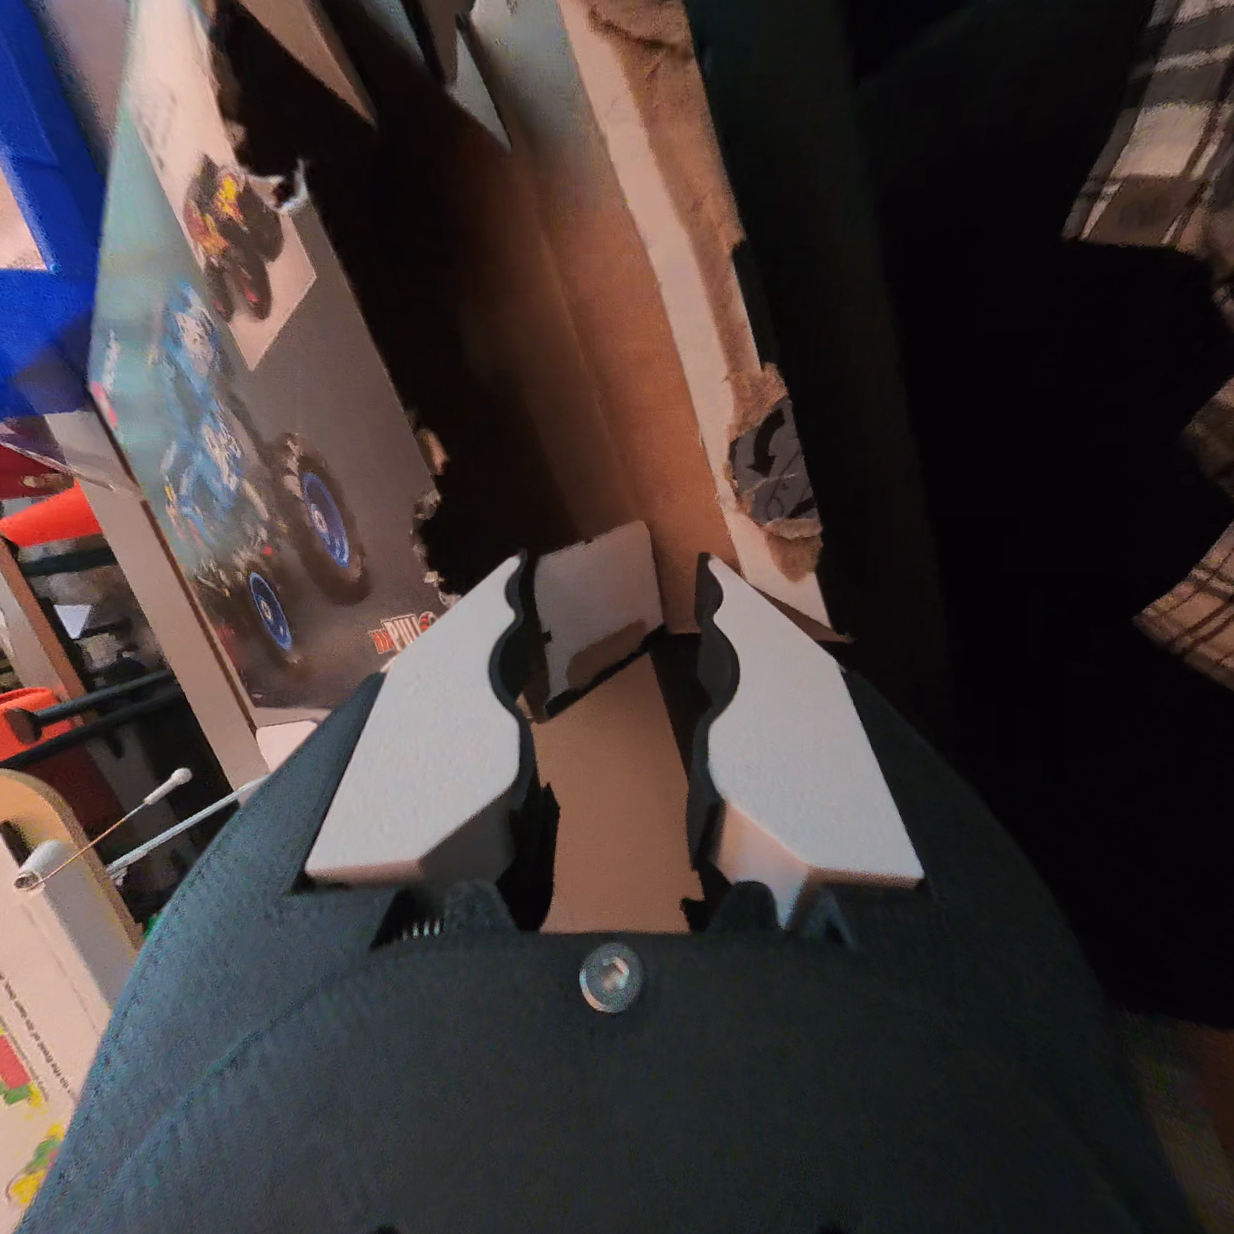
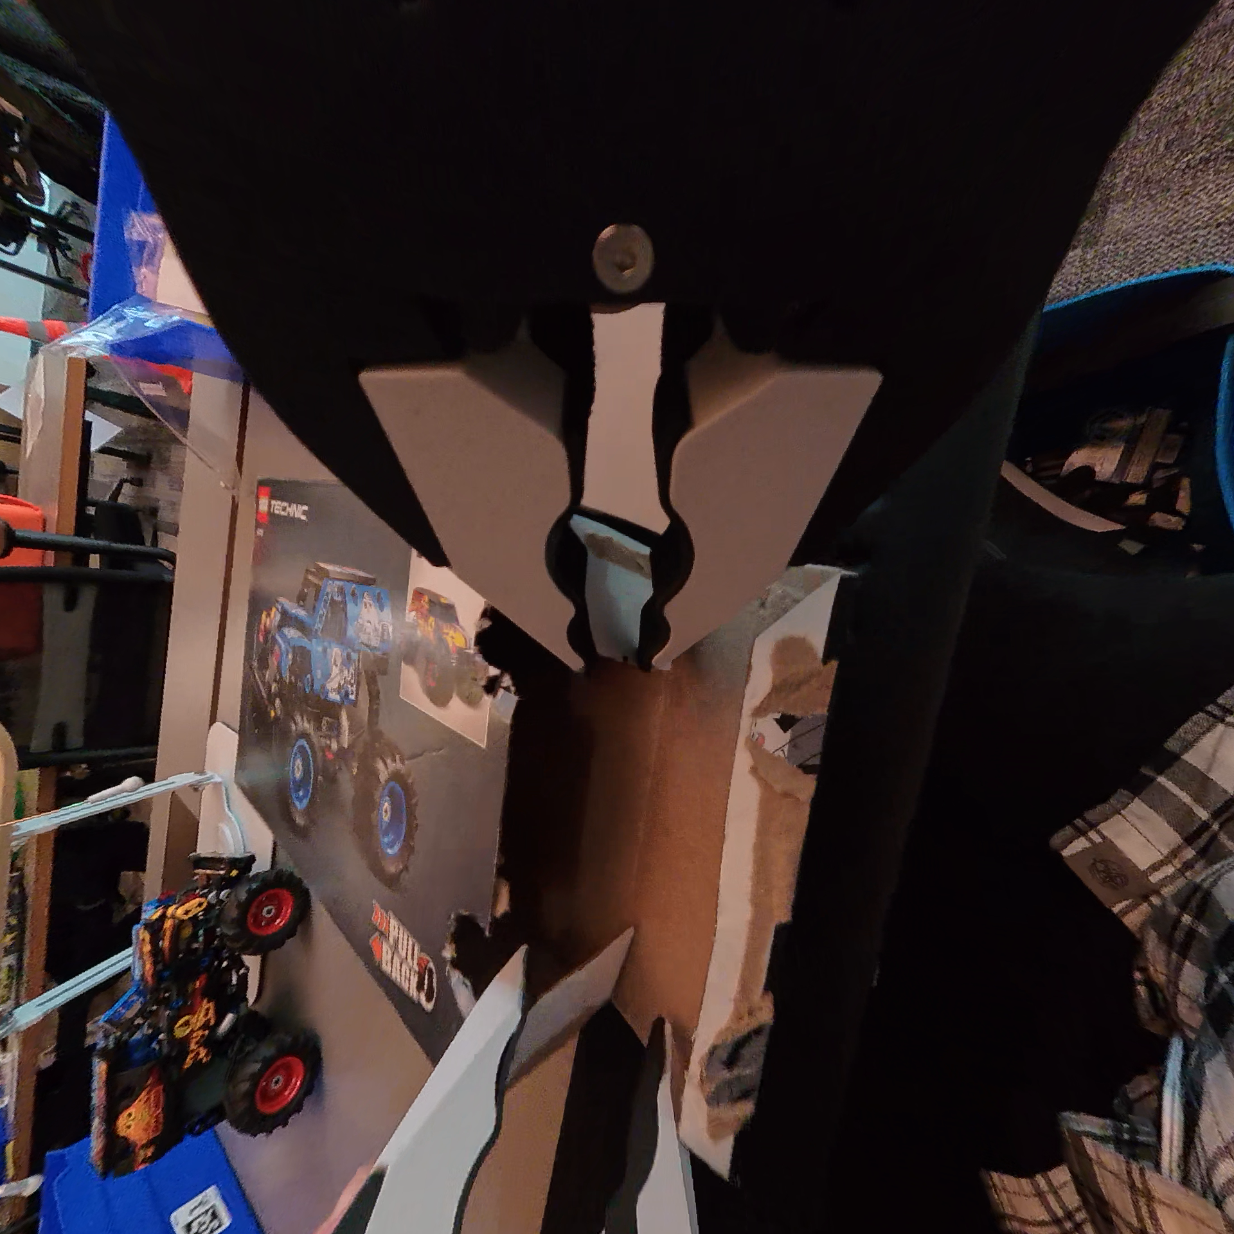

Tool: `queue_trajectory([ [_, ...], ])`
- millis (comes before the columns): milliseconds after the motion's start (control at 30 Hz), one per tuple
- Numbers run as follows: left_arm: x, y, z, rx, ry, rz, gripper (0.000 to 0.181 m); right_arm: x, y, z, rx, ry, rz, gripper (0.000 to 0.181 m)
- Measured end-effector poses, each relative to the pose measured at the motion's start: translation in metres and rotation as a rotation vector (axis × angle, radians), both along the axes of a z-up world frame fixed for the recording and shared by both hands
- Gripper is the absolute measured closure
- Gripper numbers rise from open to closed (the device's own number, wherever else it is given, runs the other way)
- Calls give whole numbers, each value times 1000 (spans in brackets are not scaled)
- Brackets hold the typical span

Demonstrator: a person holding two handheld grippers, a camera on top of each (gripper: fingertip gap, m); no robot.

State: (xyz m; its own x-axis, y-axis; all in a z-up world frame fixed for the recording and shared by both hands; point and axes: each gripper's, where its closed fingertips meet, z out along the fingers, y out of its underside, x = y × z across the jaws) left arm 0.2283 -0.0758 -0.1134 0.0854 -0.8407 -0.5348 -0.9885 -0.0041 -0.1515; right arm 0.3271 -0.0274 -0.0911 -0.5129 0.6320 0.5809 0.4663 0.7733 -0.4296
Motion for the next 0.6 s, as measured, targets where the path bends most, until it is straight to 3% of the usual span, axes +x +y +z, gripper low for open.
queue_trajectory([
  [167, 4, -10, 9, 5, -44, -109, 163, 6, 4, -11, -2, -43, 15, 172],
  [333, -8, -16, 6, -17, -38, -193, 164, 13, -3, -5, -58, -54, 84, 174],
  [600, -25, -19, 4, -90, -46, -184, 163, 30, 1, -17, -80, -121, 119, 170],
])
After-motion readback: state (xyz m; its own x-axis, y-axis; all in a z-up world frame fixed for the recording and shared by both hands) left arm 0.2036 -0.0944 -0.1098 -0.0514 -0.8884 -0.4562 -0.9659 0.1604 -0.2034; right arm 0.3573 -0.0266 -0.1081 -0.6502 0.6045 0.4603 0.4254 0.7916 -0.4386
